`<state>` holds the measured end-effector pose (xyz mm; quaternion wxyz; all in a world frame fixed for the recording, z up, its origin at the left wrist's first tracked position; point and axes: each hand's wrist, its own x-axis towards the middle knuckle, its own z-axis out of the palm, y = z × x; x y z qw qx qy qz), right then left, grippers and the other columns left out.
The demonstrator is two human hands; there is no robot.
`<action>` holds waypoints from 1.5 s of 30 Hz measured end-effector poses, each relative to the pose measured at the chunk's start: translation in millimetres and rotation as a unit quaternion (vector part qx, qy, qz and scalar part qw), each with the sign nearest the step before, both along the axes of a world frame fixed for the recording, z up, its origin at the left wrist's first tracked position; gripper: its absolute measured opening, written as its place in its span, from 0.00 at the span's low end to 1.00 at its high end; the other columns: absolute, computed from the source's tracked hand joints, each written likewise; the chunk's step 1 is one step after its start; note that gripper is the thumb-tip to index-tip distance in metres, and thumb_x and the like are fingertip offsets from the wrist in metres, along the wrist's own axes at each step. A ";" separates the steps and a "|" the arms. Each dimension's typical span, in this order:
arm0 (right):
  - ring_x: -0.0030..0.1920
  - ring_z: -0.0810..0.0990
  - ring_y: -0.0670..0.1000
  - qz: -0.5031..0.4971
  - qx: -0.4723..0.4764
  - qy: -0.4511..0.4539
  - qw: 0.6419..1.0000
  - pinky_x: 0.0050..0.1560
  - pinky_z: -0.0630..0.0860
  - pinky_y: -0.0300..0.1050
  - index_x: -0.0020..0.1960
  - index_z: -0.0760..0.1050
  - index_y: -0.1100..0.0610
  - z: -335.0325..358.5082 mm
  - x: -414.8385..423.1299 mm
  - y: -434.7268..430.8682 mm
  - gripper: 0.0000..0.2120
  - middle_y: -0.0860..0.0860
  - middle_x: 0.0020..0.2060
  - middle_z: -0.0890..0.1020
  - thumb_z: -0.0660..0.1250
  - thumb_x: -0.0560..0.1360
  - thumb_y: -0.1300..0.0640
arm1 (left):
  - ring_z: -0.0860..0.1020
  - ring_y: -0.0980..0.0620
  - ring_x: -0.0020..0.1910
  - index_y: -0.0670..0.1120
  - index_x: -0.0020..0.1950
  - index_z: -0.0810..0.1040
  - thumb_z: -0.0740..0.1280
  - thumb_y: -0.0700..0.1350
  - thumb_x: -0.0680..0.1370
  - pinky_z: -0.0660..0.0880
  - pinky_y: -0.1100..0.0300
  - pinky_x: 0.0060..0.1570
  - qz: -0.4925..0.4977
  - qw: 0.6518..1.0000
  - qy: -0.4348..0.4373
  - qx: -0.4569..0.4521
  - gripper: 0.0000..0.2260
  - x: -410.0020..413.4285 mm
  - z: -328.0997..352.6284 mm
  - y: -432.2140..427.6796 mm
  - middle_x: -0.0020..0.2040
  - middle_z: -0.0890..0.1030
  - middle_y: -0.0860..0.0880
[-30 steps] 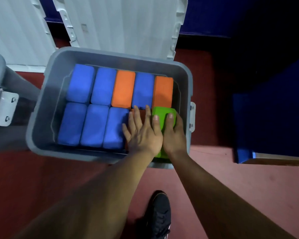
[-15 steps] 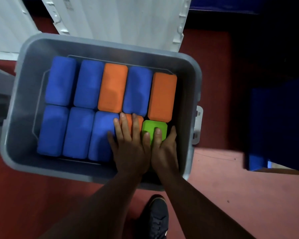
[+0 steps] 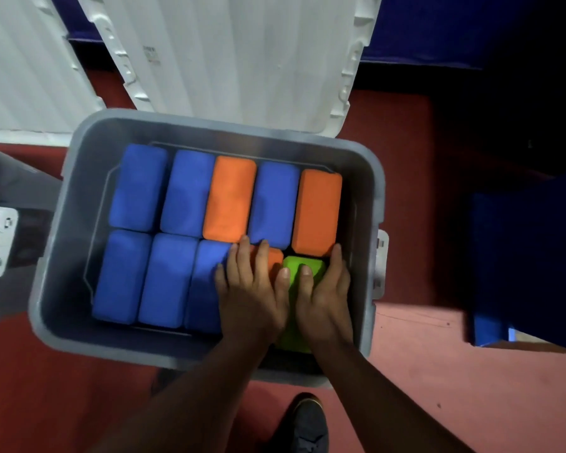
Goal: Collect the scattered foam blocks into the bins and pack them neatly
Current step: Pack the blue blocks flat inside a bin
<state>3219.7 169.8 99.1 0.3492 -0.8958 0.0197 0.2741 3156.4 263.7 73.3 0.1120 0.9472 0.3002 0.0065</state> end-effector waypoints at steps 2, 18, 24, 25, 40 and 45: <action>0.80 0.54 0.54 0.019 -0.007 -0.056 0.998 0.76 0.59 0.53 0.83 0.45 0.48 -0.1 12.0 13.6 0.34 0.53 0.82 0.50 0.52 0.83 0.38 | 0.60 0.39 0.79 0.46 0.79 0.67 0.56 0.57 0.83 0.60 0.38 0.73 -0.047 0.999 -0.014 -0.003 0.26 12.8 2.7 28.2 0.80 0.61 0.40; 0.72 0.73 0.59 0.031 -0.073 -0.217 0.973 0.60 0.79 0.53 0.76 0.71 0.53 -41.3 12.8 28.1 0.25 0.60 0.77 0.67 0.49 0.86 0.44 | 0.47 0.42 0.82 0.51 0.83 0.55 0.49 0.61 0.82 0.47 0.32 0.75 -0.150 0.988 0.049 -0.005 0.30 23.8 -19.9 67.1 0.83 0.53 0.47; 0.81 0.52 0.60 0.067 -0.128 -0.180 0.973 0.76 0.61 0.59 0.82 0.57 0.46 -23.6 15.1 36.1 0.28 0.57 0.82 0.50 0.45 0.85 0.40 | 0.53 0.42 0.82 0.51 0.81 0.63 0.50 0.63 0.82 0.54 0.34 0.75 -0.189 0.981 0.038 -0.028 0.29 20.7 -4.2 87.1 0.82 0.57 0.46; 0.82 0.47 0.59 0.089 -0.146 -0.182 0.968 0.77 0.56 0.59 0.82 0.55 0.45 -23.2 18.8 35.2 0.28 0.56 0.83 0.47 0.44 0.84 0.39 | 0.54 0.42 0.81 0.52 0.81 0.63 0.51 0.63 0.82 0.55 0.34 0.74 -0.197 0.980 0.031 -0.016 0.29 17.3 -4.4 96.3 0.82 0.57 0.46; 0.79 0.33 0.65 0.243 -0.244 -0.147 0.927 0.75 0.39 0.73 0.81 0.39 0.35 -13.8 3.2 75.2 0.39 0.53 0.82 0.38 0.42 0.75 0.22 | 0.52 0.40 0.81 0.45 0.82 0.58 0.48 0.69 0.81 0.52 0.29 0.73 -0.180 0.981 0.056 0.040 0.38 -33.2 -2.0 194.0 0.82 0.55 0.42; 0.80 0.44 0.69 0.265 -0.278 -0.175 0.907 0.71 0.49 0.80 0.83 0.48 0.40 -27.5 -2.6 81.1 0.41 0.56 0.82 0.51 0.47 0.75 0.23 | 0.49 0.36 0.81 0.48 0.83 0.53 0.44 0.75 0.77 0.48 0.19 0.65 -0.186 0.971 0.139 0.060 0.43 -34.7 -8.8 192.8 0.83 0.51 0.41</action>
